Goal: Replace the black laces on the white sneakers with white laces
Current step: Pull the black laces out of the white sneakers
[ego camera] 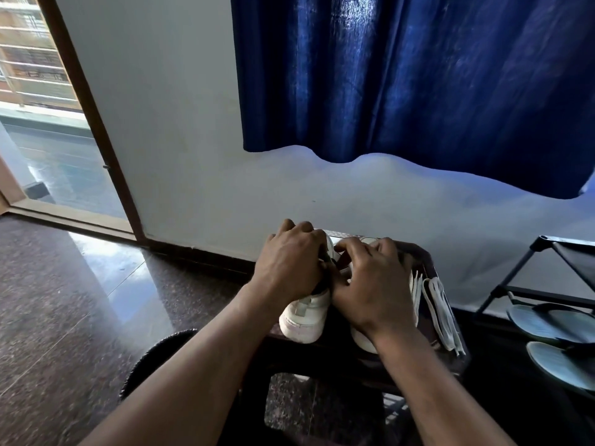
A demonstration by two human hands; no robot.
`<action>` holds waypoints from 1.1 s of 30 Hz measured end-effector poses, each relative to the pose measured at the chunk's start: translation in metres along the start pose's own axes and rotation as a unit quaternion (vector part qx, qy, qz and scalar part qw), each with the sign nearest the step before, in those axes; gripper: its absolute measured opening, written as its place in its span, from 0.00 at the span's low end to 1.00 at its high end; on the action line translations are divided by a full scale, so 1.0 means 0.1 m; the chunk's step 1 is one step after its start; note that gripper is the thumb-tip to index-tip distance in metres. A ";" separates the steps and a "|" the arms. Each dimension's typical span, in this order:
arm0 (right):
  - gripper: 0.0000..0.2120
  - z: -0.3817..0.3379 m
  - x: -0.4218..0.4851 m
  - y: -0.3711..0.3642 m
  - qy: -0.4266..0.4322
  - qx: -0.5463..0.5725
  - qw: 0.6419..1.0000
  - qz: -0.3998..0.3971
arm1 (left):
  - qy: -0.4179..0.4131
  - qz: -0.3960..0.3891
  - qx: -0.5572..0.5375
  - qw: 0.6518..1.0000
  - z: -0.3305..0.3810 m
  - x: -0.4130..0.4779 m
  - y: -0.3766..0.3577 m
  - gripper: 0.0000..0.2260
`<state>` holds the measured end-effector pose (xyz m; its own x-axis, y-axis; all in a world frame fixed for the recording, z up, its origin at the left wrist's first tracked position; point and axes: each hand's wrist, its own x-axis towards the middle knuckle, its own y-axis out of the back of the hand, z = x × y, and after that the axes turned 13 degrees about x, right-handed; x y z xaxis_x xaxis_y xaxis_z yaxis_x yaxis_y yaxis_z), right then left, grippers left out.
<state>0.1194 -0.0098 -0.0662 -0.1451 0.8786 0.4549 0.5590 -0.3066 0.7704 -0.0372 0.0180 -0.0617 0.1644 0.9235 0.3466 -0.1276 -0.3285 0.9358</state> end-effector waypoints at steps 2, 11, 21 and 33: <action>0.22 -0.02 0.03 0.01 -0.016 -0.025 0.999 -0.024 | -0.001 0.024 0.007 1.000 -0.05 0.02 -0.05 0.08; 0.13 -0.10 0.01 0.10 -0.096 0.124 0.987 -0.025 | 0.011 0.077 -0.029 0.997 -0.10 -0.05 -0.06 0.05; 0.09 -0.03 0.25 0.67 -0.135 0.622 0.753 0.167 | 0.005 0.080 -0.032 0.996 -0.10 -0.02 -0.14 0.06; 0.16 0.12 0.12 0.04 -0.028 0.043 0.995 0.080 | -0.066 0.067 -0.071 0.993 -0.24 0.02 -0.17 0.08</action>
<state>0.1294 0.0038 -0.0632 -0.0036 0.8406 0.5416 0.6394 -0.4145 0.6476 -0.0577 0.0301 -0.0785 0.2624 0.8365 0.4810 -0.2926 -0.4061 0.8657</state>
